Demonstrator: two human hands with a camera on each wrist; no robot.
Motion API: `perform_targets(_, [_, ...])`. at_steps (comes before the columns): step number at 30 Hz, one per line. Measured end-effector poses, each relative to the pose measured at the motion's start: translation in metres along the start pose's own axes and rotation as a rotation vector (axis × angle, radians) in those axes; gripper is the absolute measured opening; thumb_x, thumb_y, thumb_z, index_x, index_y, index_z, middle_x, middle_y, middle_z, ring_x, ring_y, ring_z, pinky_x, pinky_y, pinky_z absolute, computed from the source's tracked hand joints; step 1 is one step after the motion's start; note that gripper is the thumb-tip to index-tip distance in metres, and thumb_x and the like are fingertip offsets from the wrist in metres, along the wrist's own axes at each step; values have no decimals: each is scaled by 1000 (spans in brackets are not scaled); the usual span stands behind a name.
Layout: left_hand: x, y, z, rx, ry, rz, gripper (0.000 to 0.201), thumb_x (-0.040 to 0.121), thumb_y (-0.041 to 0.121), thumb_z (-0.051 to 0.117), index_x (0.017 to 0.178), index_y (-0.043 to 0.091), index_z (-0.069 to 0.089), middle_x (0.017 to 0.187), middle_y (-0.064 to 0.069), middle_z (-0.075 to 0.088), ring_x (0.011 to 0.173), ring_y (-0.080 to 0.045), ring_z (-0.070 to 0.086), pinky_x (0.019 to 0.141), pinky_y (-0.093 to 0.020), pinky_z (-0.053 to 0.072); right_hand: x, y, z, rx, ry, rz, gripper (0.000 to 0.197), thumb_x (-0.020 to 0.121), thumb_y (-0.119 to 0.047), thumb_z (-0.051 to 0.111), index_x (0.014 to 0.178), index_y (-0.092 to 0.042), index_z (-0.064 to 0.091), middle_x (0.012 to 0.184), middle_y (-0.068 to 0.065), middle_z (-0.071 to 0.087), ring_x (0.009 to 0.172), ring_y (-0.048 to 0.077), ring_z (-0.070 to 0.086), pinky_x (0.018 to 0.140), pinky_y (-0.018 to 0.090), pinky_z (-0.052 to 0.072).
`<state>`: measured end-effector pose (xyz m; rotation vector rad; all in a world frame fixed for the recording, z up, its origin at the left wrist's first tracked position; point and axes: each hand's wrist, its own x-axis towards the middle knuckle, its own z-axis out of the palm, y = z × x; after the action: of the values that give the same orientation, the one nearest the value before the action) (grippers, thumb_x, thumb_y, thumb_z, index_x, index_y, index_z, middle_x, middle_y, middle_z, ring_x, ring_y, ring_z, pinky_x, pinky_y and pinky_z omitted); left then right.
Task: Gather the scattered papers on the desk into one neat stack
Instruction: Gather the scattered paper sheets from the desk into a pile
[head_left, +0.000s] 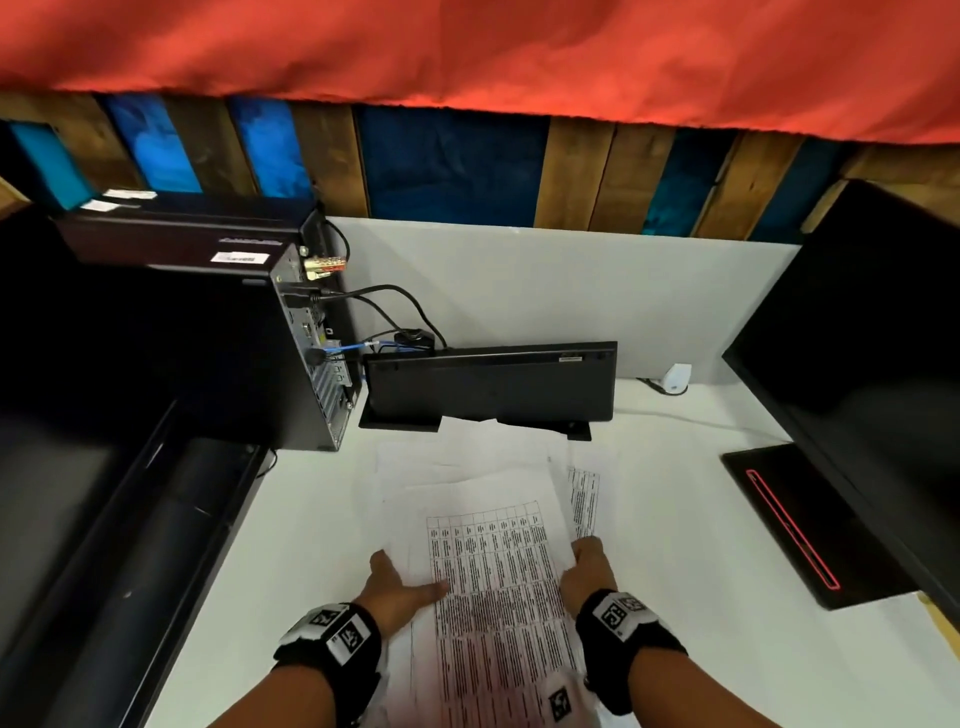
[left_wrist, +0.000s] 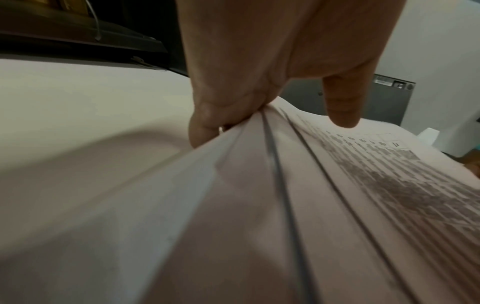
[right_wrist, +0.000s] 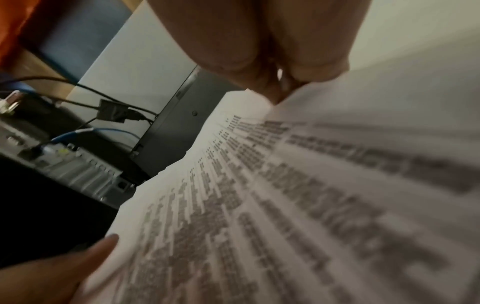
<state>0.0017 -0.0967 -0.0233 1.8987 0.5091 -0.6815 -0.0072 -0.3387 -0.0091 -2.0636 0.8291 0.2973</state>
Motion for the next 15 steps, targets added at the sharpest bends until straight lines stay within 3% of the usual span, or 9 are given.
perform_targets(2, [-1, 0, 6, 23, 1, 15, 117, 69, 28, 84, 147, -3, 3, 151, -16, 30, 139, -28, 33, 116, -34, 28, -5, -5, 4, 60, 65, 94, 23, 90, 8, 36, 110, 5, 48, 123, 29, 51, 104, 30, 53, 96, 38, 42])
perform_targets(4, [-4, -1, 7, 58, 9, 23, 110, 73, 24, 82, 146, -4, 4, 151, -18, 30, 139, -29, 32, 113, -32, 28, -6, -10, 5, 114, 53, 159, 31, 90, 9, 36, 119, 8, 46, 126, 27, 50, 114, 36, 53, 96, 36, 41])
perform_targets(6, [-4, -6, 4, 90, 31, -15, 98, 78, 21, 78, 145, -4, 10, 150, -21, 32, 139, -31, 33, 112, -34, 30, -4, -12, -2, 139, 90, 152, 31, 87, 10, 40, 115, 2, 48, 126, 25, 51, 115, 37, 52, 92, 32, 40])
perform_targets(8, [-3, -8, 3, 95, 48, -39, 88, 79, 18, 76, 142, -4, 18, 146, -24, 37, 135, -35, 38, 111, -40, 34, 4, -10, -16, 81, 222, 184, 31, 85, 2, 52, 116, -2, 51, 128, 24, 49, 118, 39, 49, 96, 34, 38])
perform_targets(10, [-2, -9, 3, 97, 55, -45, 84, 78, 16, 75, 140, -4, 22, 142, -26, 41, 132, -37, 42, 108, -43, 38, 8, -11, -32, -63, 260, 227, 50, 85, -16, 63, 130, -3, 45, 134, 21, 44, 123, 38, 43, 102, 40, 35])
perform_targets(12, [1, -10, 2, 104, 51, -52, 85, 77, 15, 76, 140, -3, 22, 141, -25, 43, 131, -36, 43, 108, -42, 39, 16, -11, -39, -31, 164, 227, 70, 83, -23, 68, 140, -2, 33, 138, 21, 43, 127, 35, 43, 103, 38, 35])
perform_targets(15, [3, -10, 0, 100, 37, -60, 93, 79, 14, 75, 147, -1, 14, 149, -21, 36, 137, -32, 37, 114, -37, 32, 26, -16, -42, 129, -28, 234, 82, 81, -17, 72, 145, -1, 24, 135, 23, 50, 121, 35, 52, 99, 33, 40])
